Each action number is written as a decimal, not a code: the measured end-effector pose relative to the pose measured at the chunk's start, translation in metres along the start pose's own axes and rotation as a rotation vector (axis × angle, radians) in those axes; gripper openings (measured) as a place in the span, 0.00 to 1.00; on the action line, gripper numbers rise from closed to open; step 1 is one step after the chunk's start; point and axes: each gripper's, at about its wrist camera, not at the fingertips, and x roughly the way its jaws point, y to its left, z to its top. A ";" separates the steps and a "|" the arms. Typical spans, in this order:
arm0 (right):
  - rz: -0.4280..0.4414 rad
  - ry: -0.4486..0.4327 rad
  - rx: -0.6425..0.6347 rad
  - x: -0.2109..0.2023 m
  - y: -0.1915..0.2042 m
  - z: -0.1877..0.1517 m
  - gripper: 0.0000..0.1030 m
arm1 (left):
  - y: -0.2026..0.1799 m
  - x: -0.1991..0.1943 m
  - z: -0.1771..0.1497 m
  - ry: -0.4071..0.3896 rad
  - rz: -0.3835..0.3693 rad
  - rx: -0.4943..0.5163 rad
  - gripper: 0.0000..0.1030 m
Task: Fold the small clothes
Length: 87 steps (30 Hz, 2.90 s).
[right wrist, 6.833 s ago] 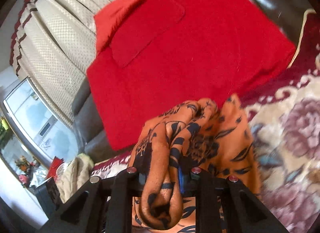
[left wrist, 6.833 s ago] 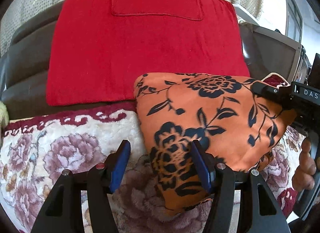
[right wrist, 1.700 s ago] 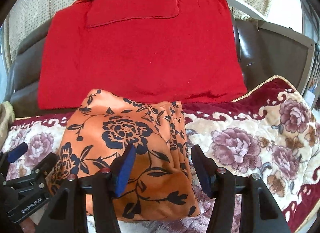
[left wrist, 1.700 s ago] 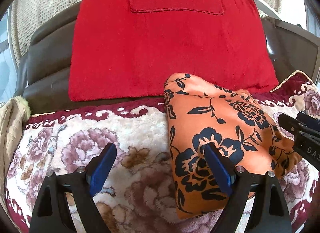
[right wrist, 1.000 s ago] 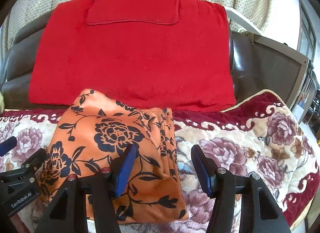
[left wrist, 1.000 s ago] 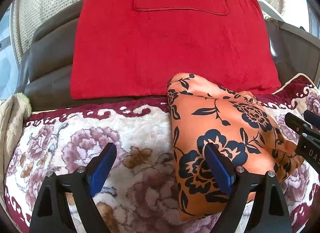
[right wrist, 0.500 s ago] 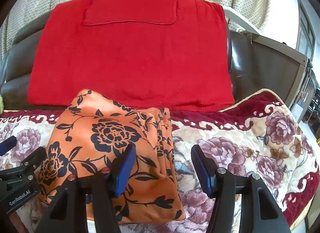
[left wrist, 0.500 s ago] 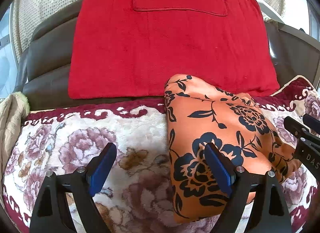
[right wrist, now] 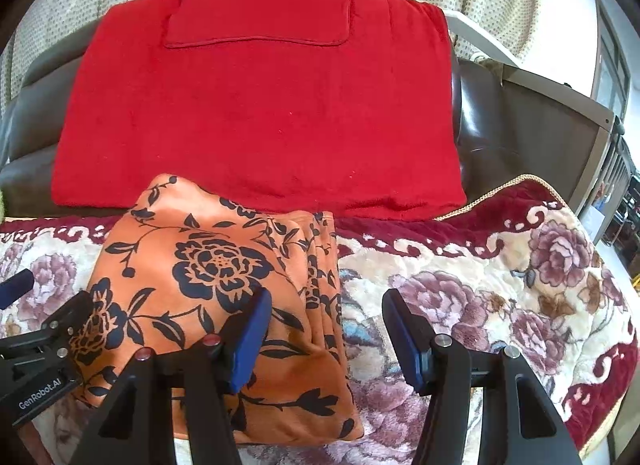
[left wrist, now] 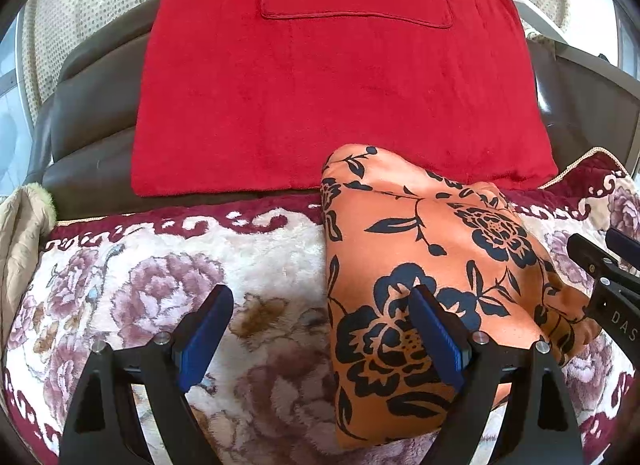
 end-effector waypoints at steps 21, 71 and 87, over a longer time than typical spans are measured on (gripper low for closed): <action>0.298 0.196 0.423 0.052 -0.072 -0.018 0.60 | 0.030 0.030 0.003 0.135 -0.043 -0.075 0.87; 0.738 0.430 0.496 0.173 0.007 0.087 0.49 | 0.037 0.032 0.012 0.082 0.015 0.029 0.87; 0.209 0.222 0.062 0.043 -0.006 0.051 0.63 | 0.030 0.021 0.011 0.025 0.071 0.055 0.87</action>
